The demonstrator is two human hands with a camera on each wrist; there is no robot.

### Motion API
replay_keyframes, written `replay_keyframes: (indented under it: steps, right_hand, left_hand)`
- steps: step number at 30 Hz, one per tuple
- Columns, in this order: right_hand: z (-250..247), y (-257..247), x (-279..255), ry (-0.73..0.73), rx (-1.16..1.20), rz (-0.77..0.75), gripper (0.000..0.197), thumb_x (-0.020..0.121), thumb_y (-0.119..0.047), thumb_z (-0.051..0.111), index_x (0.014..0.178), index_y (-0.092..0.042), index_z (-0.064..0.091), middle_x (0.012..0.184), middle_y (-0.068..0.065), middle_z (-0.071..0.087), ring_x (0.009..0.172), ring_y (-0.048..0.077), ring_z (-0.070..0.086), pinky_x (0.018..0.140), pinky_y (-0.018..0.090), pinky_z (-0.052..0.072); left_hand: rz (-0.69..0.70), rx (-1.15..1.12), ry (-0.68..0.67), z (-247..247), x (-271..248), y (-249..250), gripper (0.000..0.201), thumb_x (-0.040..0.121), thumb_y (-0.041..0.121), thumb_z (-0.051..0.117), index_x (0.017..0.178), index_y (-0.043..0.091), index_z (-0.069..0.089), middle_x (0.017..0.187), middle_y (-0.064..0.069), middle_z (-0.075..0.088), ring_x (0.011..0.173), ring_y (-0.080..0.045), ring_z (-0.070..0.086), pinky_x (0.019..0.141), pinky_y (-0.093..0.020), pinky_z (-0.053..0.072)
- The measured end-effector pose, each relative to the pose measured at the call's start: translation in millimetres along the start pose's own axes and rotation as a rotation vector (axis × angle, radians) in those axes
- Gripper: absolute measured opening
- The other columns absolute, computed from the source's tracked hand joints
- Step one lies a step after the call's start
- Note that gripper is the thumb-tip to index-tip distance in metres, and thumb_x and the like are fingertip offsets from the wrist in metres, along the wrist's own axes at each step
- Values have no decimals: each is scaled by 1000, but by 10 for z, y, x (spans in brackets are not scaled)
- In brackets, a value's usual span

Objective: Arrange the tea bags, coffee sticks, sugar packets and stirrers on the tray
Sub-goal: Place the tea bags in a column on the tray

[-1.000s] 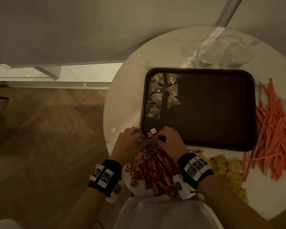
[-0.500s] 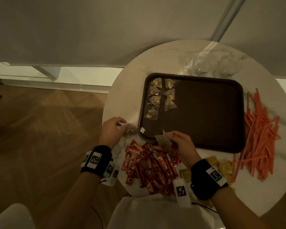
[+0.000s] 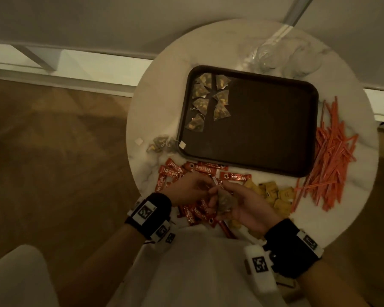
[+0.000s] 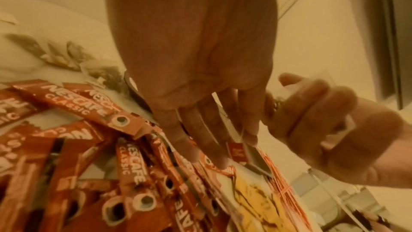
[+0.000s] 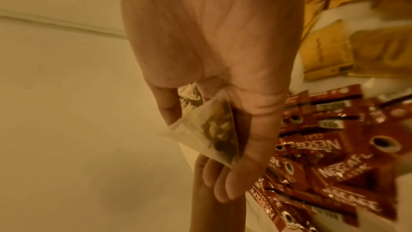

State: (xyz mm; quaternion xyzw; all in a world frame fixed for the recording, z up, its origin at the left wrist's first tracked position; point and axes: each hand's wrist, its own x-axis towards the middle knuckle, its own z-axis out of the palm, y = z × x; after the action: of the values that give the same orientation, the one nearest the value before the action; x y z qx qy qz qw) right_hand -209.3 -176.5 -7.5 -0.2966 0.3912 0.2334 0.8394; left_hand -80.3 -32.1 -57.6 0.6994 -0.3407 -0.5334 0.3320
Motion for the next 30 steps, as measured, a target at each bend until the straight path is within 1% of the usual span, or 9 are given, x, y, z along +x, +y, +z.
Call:
replay_keyframes:
  steps: [4, 6, 10, 14, 17, 20, 25, 27, 30]
  right_hand:
    - [-158, 64, -70, 10, -19, 13, 44, 93, -29, 53, 121, 5, 60, 106, 27, 67, 88, 33, 68, 69, 37, 58]
    - [-252, 94, -88, 49, -7, -11, 42, 95, -26, 52, 123, 5, 58, 112, 30, 66, 94, 34, 68, 72, 36, 59]
    - [-370, 88, -121, 99, -22, -47, 37, 93, -20, 53, 124, 1, 58, 116, 29, 66, 98, 34, 68, 74, 34, 61]
    - [-406, 83, -132, 116, -42, -91, 31, 98, -9, 46, 126, 0, 58, 119, 26, 66, 102, 32, 69, 75, 33, 61]
    - [-397, 100, -142, 135, -51, -113, 30, 100, -7, 43, 124, 0, 60, 119, 25, 67, 104, 32, 69, 76, 32, 61]
    - [-376, 120, -148, 172, -92, -128, 29, 100, -9, 45, 122, -2, 62, 114, 23, 70, 98, 31, 70, 75, 35, 59]
    - [-367, 169, -171, 239, -417, -114, 29, 90, -11, 64, 119, -15, 64, 103, 7, 76, 99, 32, 70, 84, 43, 51]
    - [-376, 184, -162, 282, -572, -107, 33, 86, -13, 71, 118, -18, 64, 98, 6, 76, 91, 24, 72, 79, 33, 54]
    - [-371, 177, -150, 317, -730, -105, 36, 81, -19, 78, 115, -21, 64, 92, 10, 73, 72, 9, 70, 59, 15, 51]
  left_hand:
    - [-10, 34, 16, -3, -48, -52, 15, 94, 22, 64, 100, 13, 74, 83, 12, 68, 71, 8, 59, 69, -10, 45]
    - [-29, 16, 21, -33, -71, -89, 13, 93, 25, 67, 100, 18, 75, 84, 15, 69, 76, 6, 63, 74, -10, 47]
    - [-85, -27, -19, -62, -99, -146, 20, 87, 28, 74, 106, 25, 71, 96, 9, 73, 87, -1, 68, 87, -23, 55]
    - [-86, -33, -3, -78, -127, -155, 25, 84, 20, 77, 109, 24, 71, 97, 12, 72, 89, 1, 67, 86, -19, 54]
    - [-71, -68, 62, -93, -159, -123, 21, 87, 17, 74, 108, 20, 72, 100, 12, 71, 90, 3, 66, 83, -11, 50]
    - [-67, -85, 95, -95, -163, -101, 17, 89, 20, 72, 105, 18, 73, 98, 9, 72, 89, 1, 67, 84, -13, 52]
    - [-61, -99, 252, -42, -157, -100, 15, 89, 13, 70, 103, 17, 73, 99, 8, 72, 89, -2, 68, 82, -16, 55]
    - [-71, -120, 309, -21, -144, -88, 18, 87, 11, 72, 104, 19, 73, 99, 8, 71, 86, -5, 68, 79, -17, 56]
    - [-90, -137, 391, 35, -105, -34, 16, 85, 12, 76, 98, 19, 72, 95, 8, 71, 80, -3, 68, 74, -20, 58]
